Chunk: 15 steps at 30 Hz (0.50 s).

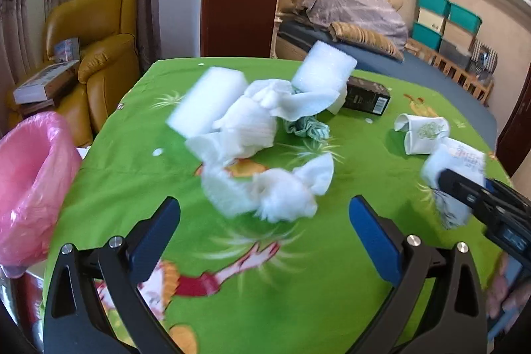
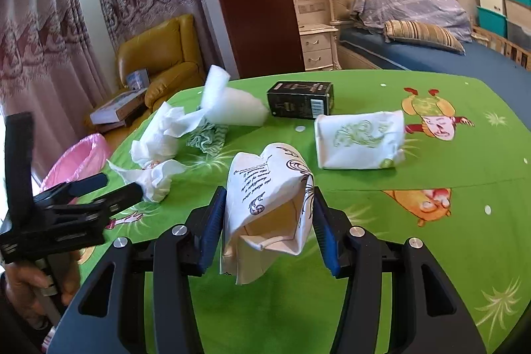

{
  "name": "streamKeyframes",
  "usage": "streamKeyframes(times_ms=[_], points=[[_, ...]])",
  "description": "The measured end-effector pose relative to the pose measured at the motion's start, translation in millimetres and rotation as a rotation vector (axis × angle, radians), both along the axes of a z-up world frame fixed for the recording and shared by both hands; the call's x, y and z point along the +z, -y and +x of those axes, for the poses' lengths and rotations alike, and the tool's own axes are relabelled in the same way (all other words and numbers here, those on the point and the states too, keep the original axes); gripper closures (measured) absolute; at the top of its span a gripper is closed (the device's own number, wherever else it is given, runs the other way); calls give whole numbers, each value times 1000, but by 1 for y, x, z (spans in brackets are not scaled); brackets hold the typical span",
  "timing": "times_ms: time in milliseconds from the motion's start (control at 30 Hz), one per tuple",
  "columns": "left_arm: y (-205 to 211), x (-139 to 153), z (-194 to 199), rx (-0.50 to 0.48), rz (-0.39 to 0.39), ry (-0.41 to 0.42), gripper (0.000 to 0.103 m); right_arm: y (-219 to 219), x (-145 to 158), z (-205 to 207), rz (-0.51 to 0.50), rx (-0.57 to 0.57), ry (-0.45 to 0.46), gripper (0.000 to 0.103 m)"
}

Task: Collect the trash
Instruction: 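Grasp a white printed paper cup with the right tool while the left tool grasps a white tissue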

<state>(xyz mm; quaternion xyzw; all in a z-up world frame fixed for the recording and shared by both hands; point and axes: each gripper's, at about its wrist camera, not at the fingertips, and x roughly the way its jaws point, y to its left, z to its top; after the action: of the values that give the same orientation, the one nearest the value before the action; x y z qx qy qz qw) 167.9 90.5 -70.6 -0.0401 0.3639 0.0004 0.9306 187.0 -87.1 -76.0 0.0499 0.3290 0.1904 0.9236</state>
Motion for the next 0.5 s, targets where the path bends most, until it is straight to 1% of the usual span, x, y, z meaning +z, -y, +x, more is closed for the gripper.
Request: streamKeyframes(times_ms=[100,167,200,233,267,300,333,400,467,500], points=[[9,-7,20,19,32,-47,4,5,-1,-3,14,-6,-2,54],[11,-13,34,37,33,-89,5,6,-1,-6,14,-1,1,54],[11,-16,38,36,24,-98,10,7,-1,-7,13,1,3,54],[13,-18,42,26,16,-107,28,6,-1,-8,13,3,2,53],[16,-22,44,11,16,-119,40,6,-2,-9,16,6,-1,53],[19,-24,44,-5,14,-129,55,6,-2,-10,16,9,-1,53],[23,-22,41,-18,29,-117,68,6,-2,-11,14,11,1,53],[26,-19,30,-72,-4,-93,69,4,-2,-15,5,19,7,53],[30,-15,12,-84,21,-46,70,0,-2,-17,-7,33,10,53],[30,-12,3,-87,20,-23,70,-2,-2,-18,-14,38,12,54]])
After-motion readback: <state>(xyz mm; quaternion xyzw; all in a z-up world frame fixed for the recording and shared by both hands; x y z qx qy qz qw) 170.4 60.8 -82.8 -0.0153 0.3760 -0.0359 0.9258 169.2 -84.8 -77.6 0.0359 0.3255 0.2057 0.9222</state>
